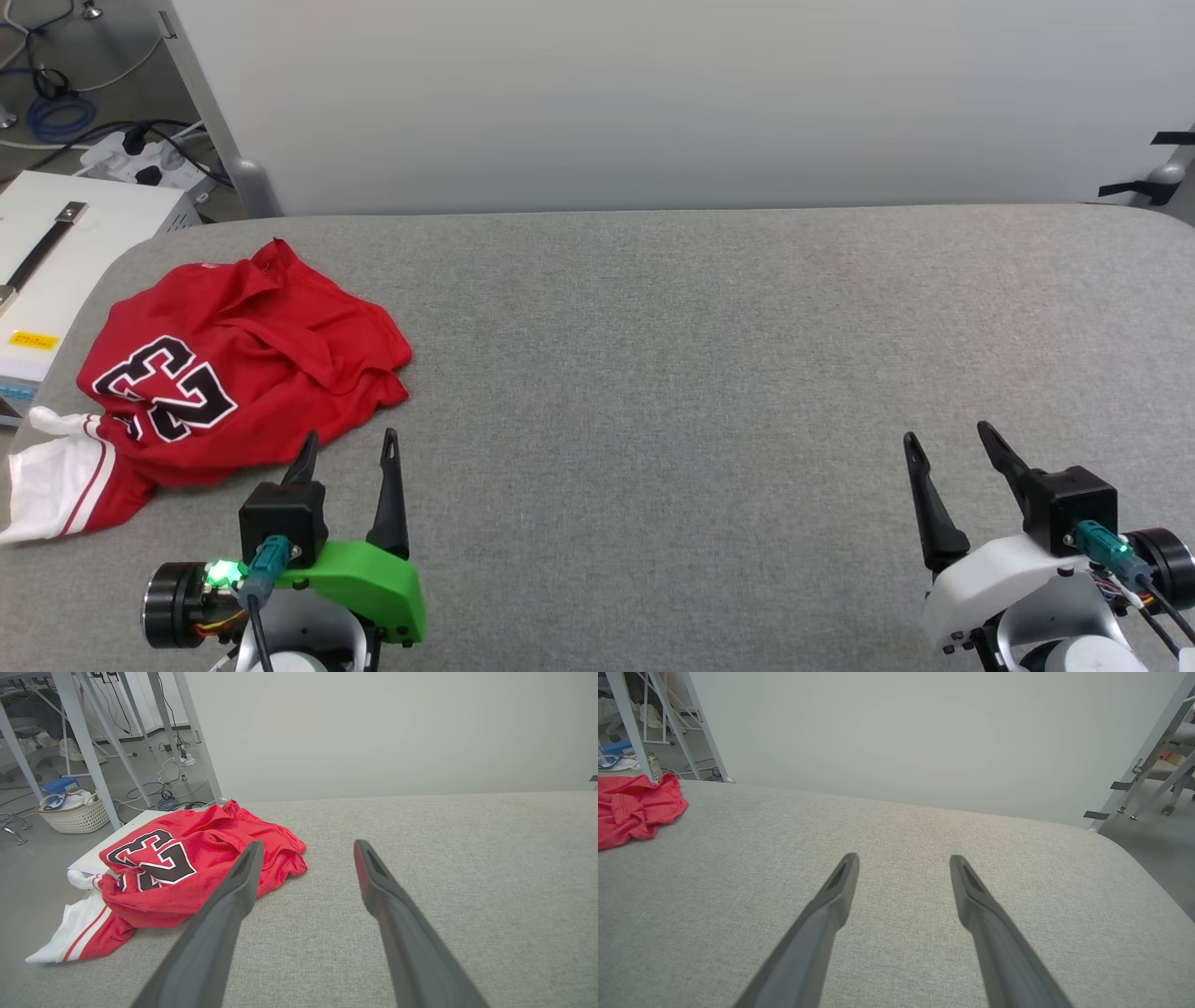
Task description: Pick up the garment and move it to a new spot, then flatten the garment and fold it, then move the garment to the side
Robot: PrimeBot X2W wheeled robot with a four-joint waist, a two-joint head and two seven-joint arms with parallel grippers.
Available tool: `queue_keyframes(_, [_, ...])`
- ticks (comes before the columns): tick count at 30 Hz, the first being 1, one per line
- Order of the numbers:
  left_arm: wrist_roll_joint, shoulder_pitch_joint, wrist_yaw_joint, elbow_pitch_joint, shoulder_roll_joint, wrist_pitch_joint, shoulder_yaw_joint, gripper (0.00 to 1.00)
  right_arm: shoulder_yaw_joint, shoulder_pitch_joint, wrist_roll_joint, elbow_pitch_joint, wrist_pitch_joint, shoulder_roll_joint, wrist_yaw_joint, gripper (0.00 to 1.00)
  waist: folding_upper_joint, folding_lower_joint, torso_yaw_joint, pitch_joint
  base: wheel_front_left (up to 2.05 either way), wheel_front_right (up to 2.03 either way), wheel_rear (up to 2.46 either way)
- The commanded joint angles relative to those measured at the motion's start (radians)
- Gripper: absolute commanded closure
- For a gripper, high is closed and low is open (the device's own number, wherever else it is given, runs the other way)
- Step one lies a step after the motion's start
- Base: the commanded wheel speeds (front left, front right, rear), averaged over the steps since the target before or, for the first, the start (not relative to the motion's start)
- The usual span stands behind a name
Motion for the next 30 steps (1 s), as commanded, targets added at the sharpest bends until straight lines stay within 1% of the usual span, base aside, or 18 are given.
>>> queue_keyframes(1, [-0.006,-0.001,0.007,-0.002,0.0,-0.01,-0.001,0.0,-0.004,-0.001,0.006,-0.001,-0.009,0.0,0.0,0.0,0.0,0.0,0.0,0.0,0.0,0.0,0.0])
queue_keyframes(14, [-0.017,-0.003,0.024,-0.009,-0.001,-0.037,-0.006,0.0,-0.013,0.002,0.042,-0.02,-0.035,0.0,0.0,0.0,0.0,0.0,0.001,0.002,0.0,0.0,0.0])
queue_keyframes(30, [-0.024,0.003,0.035,-0.018,-0.001,-0.07,-0.013,0.0,-0.019,0.012,0.087,-0.045,-0.068,-0.001,0.0,0.0,0.0,0.0,0.004,0.003,0.0,0.0,0.0])
